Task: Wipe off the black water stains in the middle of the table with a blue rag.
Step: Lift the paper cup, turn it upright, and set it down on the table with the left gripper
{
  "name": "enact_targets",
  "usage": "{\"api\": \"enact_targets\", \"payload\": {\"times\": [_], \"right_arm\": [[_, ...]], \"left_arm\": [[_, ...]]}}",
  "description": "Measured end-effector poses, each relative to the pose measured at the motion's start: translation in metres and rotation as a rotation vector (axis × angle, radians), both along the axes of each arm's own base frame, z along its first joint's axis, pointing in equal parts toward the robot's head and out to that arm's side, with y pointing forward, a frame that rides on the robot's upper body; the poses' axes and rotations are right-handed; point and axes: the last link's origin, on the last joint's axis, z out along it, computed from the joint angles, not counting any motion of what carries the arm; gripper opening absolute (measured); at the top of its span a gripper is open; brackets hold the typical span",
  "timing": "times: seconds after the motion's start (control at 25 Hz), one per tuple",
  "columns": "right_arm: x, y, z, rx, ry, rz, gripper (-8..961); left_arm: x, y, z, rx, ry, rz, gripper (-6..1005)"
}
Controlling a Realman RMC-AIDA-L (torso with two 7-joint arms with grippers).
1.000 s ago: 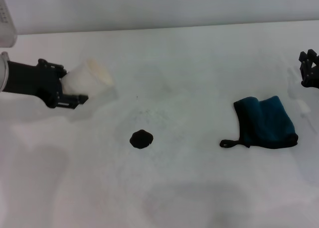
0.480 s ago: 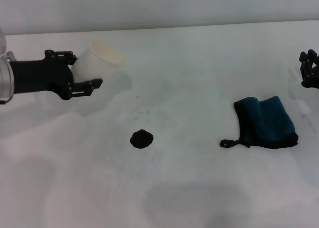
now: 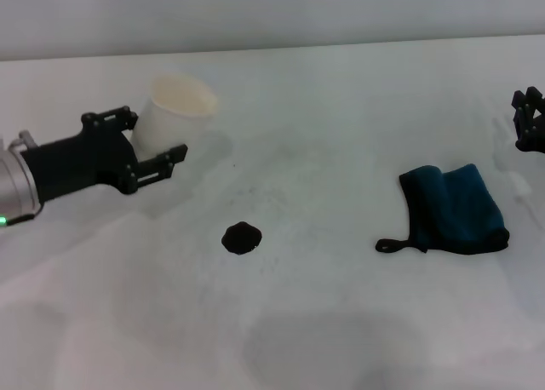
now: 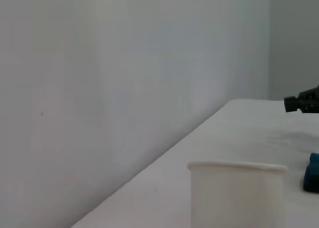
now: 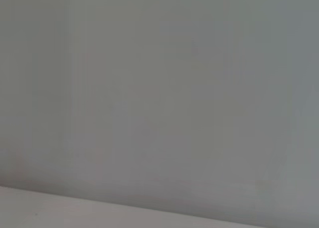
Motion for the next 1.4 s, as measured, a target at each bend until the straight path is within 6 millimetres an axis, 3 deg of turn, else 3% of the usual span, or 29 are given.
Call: {"api": "enact_targets", "payload": {"times": [0.68, 1.4], "right_arm": [[0.003, -0.001, 0.000, -0.001, -0.003, -0.019, 152], [0.009, -0.007, 0.000, -0.004, -0.009, -0.046, 153]], "left_arm": [[-0.034, -0.035, -0.013, 0.175, -0.098, 0.094, 647], [-0.052, -0.063, -0.044, 0.251, -0.026, 0.136, 646]]}}
